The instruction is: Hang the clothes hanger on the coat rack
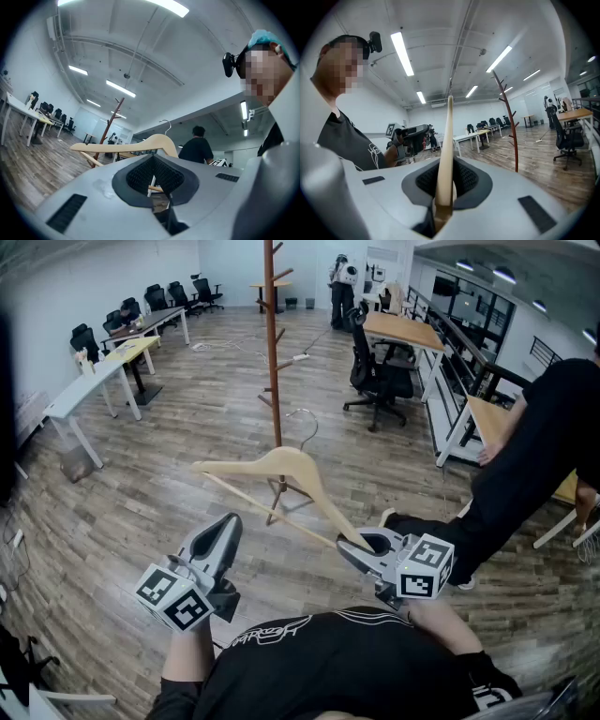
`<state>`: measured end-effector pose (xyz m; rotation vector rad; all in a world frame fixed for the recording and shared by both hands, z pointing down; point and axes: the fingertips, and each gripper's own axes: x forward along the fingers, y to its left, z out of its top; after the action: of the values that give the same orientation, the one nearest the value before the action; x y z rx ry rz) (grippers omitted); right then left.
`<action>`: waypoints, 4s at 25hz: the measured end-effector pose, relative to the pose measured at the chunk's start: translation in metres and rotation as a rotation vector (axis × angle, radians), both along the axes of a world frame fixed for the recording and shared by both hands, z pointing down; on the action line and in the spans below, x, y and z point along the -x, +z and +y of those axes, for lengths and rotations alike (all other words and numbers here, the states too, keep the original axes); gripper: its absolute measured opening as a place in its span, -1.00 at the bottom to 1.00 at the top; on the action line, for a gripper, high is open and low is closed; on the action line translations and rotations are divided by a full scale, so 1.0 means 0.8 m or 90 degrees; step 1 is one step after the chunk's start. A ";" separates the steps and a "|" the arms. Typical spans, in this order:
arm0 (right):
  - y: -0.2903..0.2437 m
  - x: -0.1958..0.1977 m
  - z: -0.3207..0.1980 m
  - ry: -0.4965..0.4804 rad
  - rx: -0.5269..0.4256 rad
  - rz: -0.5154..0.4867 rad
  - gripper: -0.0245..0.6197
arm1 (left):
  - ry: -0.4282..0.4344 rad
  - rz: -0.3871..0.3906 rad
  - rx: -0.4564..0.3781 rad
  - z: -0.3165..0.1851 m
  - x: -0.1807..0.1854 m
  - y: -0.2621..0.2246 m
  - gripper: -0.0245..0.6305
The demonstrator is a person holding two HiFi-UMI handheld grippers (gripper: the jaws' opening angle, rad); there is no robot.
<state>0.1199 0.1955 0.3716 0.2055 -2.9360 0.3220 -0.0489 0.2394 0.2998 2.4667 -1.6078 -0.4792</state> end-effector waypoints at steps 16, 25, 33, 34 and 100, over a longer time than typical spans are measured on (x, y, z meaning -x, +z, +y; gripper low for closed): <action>0.022 0.081 -0.013 0.041 0.016 -0.004 -0.73 | 0.035 0.006 0.034 -0.018 0.086 0.029 -0.90; 0.043 0.101 -0.029 0.071 0.039 0.013 -0.73 | 0.065 0.024 0.055 -0.046 0.110 0.049 -0.90; 0.052 0.098 -0.116 0.066 0.048 0.010 -0.73 | 0.063 0.014 0.076 -0.134 0.104 0.061 -0.90; 0.055 0.097 -0.132 0.064 0.047 0.011 -0.73 | 0.061 0.012 0.080 -0.148 0.103 0.063 -0.90; -0.032 0.298 -0.741 -0.012 -0.055 -0.006 -0.73 | 0.019 0.009 0.017 -0.740 0.279 0.003 -0.90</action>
<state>-0.1187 -0.3975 0.3461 0.1892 -2.9621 0.1948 -0.2722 -0.3526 0.3021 2.4590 -1.5588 -0.4653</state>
